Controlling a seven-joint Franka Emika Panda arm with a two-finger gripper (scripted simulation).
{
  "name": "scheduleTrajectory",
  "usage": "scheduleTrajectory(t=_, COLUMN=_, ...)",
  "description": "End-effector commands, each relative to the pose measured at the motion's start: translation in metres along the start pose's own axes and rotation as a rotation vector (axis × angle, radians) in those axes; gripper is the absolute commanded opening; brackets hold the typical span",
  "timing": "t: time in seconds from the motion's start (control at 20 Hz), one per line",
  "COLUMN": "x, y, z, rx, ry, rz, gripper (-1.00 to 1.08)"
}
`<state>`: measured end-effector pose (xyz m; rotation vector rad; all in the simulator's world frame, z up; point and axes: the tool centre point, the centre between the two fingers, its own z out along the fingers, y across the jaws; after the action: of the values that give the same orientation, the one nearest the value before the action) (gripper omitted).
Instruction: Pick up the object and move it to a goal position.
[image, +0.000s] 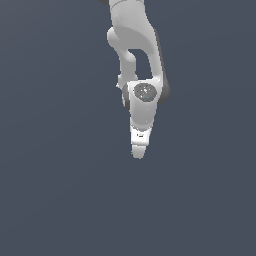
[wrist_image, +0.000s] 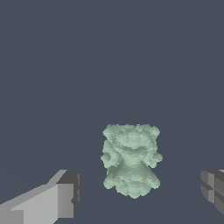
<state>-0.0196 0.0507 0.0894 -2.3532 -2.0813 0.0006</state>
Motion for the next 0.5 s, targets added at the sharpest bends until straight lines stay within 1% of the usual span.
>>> scheduleTrajectory(t=0.0, x=0.0, y=0.0, z=0.0, rx=0.0, ry=0.0, rz=0.0, gripper=1.0)
scheduleTrajectory(t=0.2, x=0.0, y=0.0, z=0.006, rx=0.0, ry=0.0, rz=-0.001, gripper=1.0)
scheduleTrajectory(t=0.45, x=0.0, y=-0.001, z=0.029, rx=0.0, ry=0.0, rz=-0.004, gripper=1.0)
